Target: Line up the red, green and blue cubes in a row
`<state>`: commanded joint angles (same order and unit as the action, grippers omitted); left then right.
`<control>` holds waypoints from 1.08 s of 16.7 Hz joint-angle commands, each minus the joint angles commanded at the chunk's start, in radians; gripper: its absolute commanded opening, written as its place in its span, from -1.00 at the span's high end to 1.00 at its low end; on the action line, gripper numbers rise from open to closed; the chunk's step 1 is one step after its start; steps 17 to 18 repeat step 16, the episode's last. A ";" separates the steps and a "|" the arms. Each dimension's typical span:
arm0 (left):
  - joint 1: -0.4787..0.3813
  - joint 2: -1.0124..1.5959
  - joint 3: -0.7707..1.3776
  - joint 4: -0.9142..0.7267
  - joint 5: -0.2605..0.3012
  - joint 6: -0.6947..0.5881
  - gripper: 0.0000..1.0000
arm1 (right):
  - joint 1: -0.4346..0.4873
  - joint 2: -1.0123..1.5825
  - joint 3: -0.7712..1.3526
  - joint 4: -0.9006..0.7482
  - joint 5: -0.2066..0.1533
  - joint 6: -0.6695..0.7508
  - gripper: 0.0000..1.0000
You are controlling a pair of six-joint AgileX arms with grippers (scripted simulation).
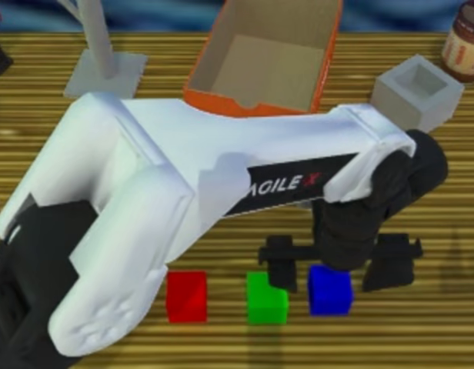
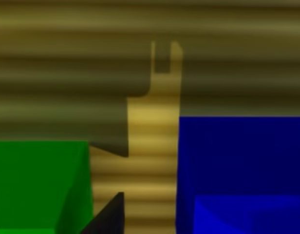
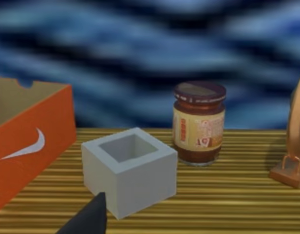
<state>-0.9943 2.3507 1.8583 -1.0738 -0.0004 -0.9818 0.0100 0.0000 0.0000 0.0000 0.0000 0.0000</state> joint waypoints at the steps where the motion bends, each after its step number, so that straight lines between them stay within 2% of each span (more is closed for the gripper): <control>1: 0.000 0.000 0.000 0.000 0.000 0.000 -1.00 | 0.000 0.000 0.000 0.000 0.000 0.000 -1.00; 8: 0.001 -0.001 0.018 -0.017 0.000 -0.001 -1.00 | 0.000 0.000 0.000 0.000 0.000 0.000 -1.00; 14: 0.016 -0.036 0.184 -0.227 0.000 -0.004 -1.00 | 0.000 0.000 0.000 0.000 0.000 0.000 -1.00; 18: 0.019 -0.044 0.204 -0.248 0.000 -0.003 -1.00 | 0.000 0.000 0.000 0.000 0.000 0.000 -1.00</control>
